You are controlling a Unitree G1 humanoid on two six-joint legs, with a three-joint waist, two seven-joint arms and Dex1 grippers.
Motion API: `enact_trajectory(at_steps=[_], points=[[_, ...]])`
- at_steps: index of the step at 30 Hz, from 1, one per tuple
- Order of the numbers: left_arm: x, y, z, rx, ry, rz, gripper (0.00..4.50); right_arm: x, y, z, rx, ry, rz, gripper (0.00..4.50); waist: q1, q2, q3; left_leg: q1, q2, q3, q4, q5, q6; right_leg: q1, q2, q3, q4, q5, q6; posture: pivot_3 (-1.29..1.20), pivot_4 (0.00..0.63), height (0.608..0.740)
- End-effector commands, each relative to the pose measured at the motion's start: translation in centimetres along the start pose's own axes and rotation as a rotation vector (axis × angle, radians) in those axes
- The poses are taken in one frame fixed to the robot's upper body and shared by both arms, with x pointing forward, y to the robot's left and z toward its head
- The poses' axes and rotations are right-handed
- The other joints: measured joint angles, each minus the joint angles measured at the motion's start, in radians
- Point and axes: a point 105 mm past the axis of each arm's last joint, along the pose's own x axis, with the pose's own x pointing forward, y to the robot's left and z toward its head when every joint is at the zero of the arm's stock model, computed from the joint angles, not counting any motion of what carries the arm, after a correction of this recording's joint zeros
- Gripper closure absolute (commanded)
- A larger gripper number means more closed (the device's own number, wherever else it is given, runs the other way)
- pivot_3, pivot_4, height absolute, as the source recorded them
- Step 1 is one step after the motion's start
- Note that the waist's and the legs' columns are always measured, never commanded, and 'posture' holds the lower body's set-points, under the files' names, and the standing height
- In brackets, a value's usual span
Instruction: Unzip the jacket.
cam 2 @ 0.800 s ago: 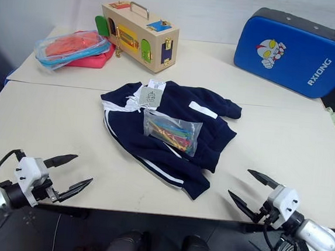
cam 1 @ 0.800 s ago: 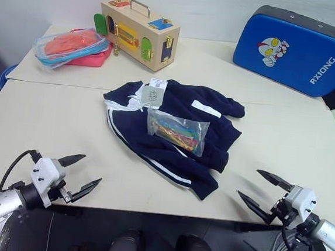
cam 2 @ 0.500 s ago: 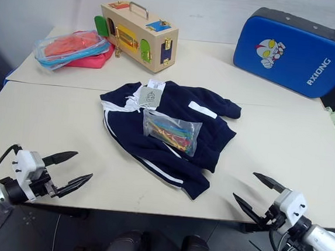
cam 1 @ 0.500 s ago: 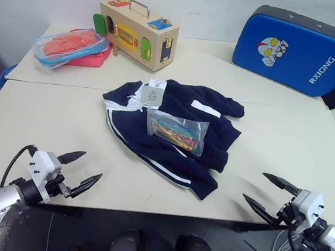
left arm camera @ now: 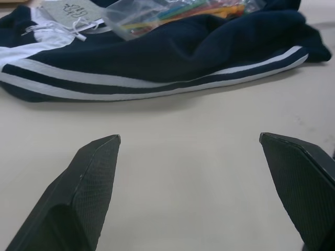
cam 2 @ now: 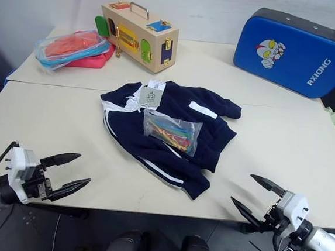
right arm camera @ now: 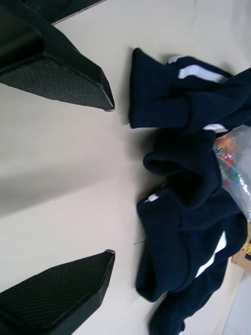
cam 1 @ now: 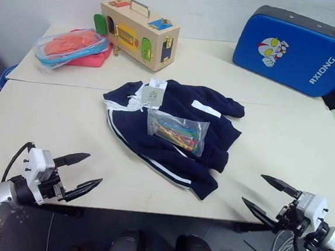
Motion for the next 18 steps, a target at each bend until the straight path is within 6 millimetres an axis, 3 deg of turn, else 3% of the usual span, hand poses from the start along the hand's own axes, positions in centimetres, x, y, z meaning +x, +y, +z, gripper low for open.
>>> enact_trajectory(at_steps=[1, 5, 10, 14, 18], points=[[0.9, -1.1, 2.6, 0.005, -0.079, -0.080, 0.00, 1.4, -0.8, 2.6, 0.032, -0.099, 0.011, 0.05, 0.000, 0.000, 0.000, 0.000, 0.000, 0.000, 0.000, 0.000, 0.000, 0.000, 0.000, 0.000, 0.000, 0.000, 0.000, 0.00, 0.150, 0.740], [1.8, -1.6, 4.3, 0.008, -0.127, -0.122, 0.00, 5.6, -1.1, 5.3, 0.173, -0.120, 0.164, 0.05, -0.008, 0.001, 0.000, 0.002, 0.000, 0.000, 0.000, 0.000, -0.001, 0.001, 0.000, 0.001, 0.001, 0.000, 0.000, 0.00, 0.150, 0.740], [2.8, -1.4, 5.3, 0.039, -0.149, -0.130, 0.00, 13.8, -2.1, 7.7, 0.224, 0.020, 0.272, 0.05, -0.024, 0.002, 0.001, 0.003, 0.001, 0.000, -0.001, 0.001, -0.002, 0.000, 0.001, 0.001, 0.002, -0.001, -0.002, 0.00, 0.150, 0.740], [3.0, -1.4, 5.0, 0.042, -0.139, -0.119, 0.00, 18.1, -2.7, 7.2, 0.178, 0.153, 0.256, 0.05, -0.023, 0.002, 0.001, -0.002, 0.001, 0.000, -0.001, 0.002, -0.003, -0.003, 0.001, -0.002, 0.003, -0.002, -0.003, 0.00, 0.150, 0.740], [2.9, -1.8, 4.6, 0.042, -0.130, -0.108, 0.00, 20.3, -1.7, 6.3, 0.180, 0.239, 0.340, 0.05, -0.023, 0.002, 0.001, -0.007, -0.002, -0.001, 0.001, 0.002, 0.000, -0.003, 0.001, -0.003, 0.002, -0.001, -0.002, 0.00, 0.150, 0.740]])
